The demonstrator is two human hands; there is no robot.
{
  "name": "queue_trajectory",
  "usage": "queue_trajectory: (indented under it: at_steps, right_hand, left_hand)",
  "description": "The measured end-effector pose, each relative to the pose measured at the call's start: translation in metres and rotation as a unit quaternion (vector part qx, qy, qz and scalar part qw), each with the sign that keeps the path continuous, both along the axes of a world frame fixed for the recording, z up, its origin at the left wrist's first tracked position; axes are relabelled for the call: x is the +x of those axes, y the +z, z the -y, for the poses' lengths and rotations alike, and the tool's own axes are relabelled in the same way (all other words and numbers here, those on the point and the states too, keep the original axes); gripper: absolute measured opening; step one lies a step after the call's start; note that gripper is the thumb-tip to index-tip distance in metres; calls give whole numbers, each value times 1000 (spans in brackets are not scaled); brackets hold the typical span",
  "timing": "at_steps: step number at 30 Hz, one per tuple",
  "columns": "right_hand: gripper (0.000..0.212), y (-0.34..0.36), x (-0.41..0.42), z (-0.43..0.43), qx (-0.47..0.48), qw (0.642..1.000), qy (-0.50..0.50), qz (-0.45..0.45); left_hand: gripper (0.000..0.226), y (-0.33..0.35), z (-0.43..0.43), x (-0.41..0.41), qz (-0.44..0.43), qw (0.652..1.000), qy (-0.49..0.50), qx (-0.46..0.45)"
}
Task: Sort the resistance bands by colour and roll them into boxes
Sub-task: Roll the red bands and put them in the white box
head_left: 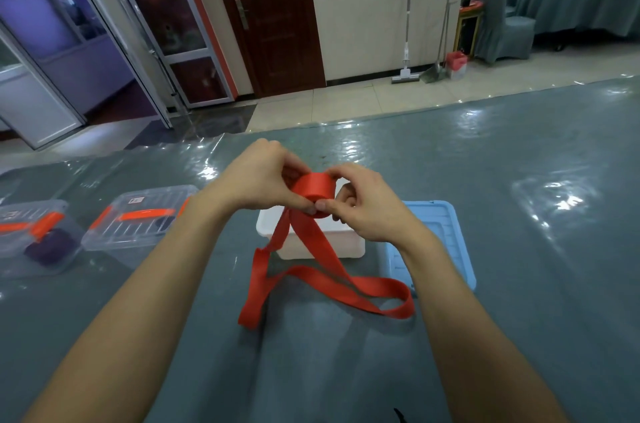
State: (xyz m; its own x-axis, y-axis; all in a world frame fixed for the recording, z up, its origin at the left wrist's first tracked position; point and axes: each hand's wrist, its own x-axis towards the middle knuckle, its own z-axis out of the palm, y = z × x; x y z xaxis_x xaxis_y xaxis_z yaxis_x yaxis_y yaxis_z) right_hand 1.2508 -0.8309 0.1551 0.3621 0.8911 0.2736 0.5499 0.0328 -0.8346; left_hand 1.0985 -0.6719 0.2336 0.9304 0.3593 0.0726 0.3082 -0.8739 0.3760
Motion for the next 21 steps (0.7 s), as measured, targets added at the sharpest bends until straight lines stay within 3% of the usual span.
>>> queue_trajectory:
  at_steps: [3,7,11,15,18,20,21]
  right_hand:
    - [38,0,1,-1,61,996,-5,-61]
    - [44,-2,5,-2,130,956,35,-261]
    - [59,0,1,-10,200,889,70,-407]
    - [54,-4,4,-16,194,868,115,-443]
    - [44,-9,-3,-20,202,828,136,-505]
    - [44,-11,-4,-21,188,834,126,-503]
    - [45,-11,0,-20,168,862,111,-465]
  left_hand:
    - [54,-20,-7,-9,137,969,5,-205]
    - [56,-42,-4,-11,252,891,11,-377]
    - [48,-49,3,-6,273,882,30,-384]
    - [51,-38,-4,-5,291,878,30,-379]
    - [46,-34,-7,1,291,877,35,-381]
    - [45,-36,-9,4,291,882,53,-366]
    - [46,-37,-11,3,281,889,60,-357]
